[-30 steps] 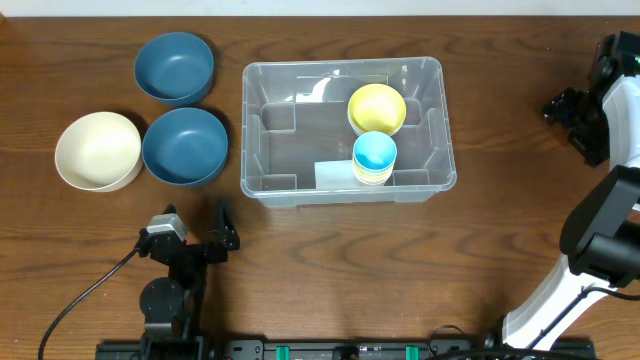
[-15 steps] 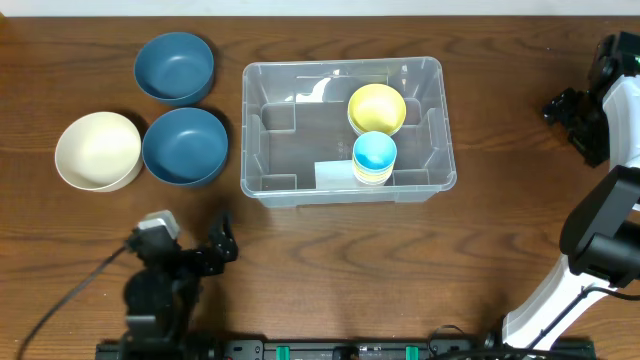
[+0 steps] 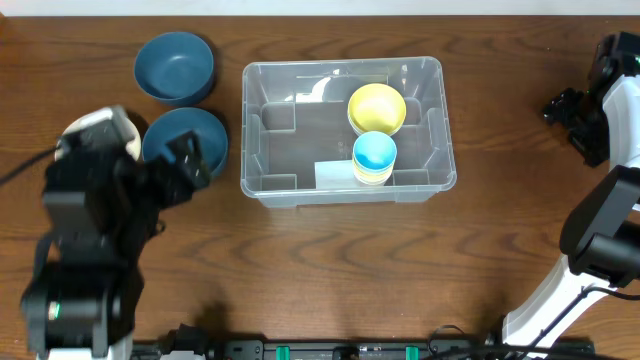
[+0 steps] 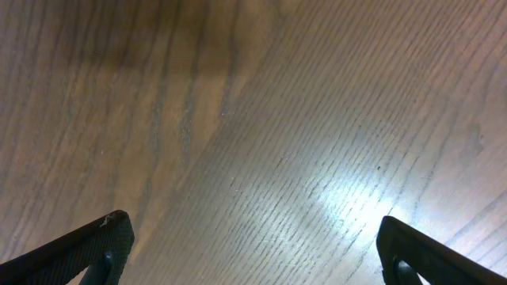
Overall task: Pack container
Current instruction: 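Reach the left gripper to the front blue bowl and grasp its rim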
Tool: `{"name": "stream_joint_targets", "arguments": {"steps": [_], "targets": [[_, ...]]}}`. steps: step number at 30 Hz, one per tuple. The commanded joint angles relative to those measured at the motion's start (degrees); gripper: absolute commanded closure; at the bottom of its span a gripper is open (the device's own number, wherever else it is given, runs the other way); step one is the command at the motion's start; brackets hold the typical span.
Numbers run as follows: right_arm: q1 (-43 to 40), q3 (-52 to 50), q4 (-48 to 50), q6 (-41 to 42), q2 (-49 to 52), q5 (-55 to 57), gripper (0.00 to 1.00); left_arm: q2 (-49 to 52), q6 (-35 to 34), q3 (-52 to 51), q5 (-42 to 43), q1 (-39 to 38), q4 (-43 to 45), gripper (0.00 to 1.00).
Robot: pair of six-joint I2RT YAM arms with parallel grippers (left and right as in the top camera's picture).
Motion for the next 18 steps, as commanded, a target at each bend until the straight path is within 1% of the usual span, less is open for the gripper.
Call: {"name": "stream_joint_targets", "arguments": {"steps": [1,4,5,6,7,8,11,12,14,16,18], "targets": [[-0.1,0.0,0.0,0.7,-0.3,0.4,0.01,4.6,-1.7,0.7,2.2,0.1,0.6,0.02],[-0.1,0.0,0.0,0.8,-0.3,0.4,0.01,9.7,1.9,0.7,1.9,0.2,1.2,0.02],[-0.1,0.0,0.0,0.8,-0.3,0.4,0.01,11.6,0.9,0.7,0.6,0.1,1.1,0.01],[-0.1,0.0,0.0,0.8,-0.3,0.4,0.01,13.4,-1.7,0.7,-1.4,0.1,0.7,0.04],[-0.1,0.0,0.0,0.7,-0.3,0.4,0.01,14.9,-5.2,0.7,-3.8,0.2,0.2,0.10],[-0.1,0.0,0.0,0.7,-0.3,0.4,0.01,16.8,-11.3,0.7,-7.9,0.2,-0.8,0.14],[-0.1,0.0,0.0,0.7,-0.3,0.4,0.01,21.2,-27.1,0.7,-16.4,0.9,-4.7,0.15],[-0.1,0.0,0.0,0.8,-0.3,0.4,0.01,22.8,-31.9,0.7,-18.0,1.2,-5.9,0.14],[-0.1,0.0,0.0,0.7,-0.3,0.4,0.01,25.6,-36.4,0.7,-18.5,1.8,-6.6,0.01],[-0.1,0.0,0.0,0.7,-0.3,0.4,0.01,28.7,-38.2,0.7,-18.5,2.0,-6.5,0.02],[-0.1,0.0,0.0,0.7,-0.3,0.4,0.01,30.9,-38.2,0.7,-18.5,2.0,-6.3,0.02]]}}
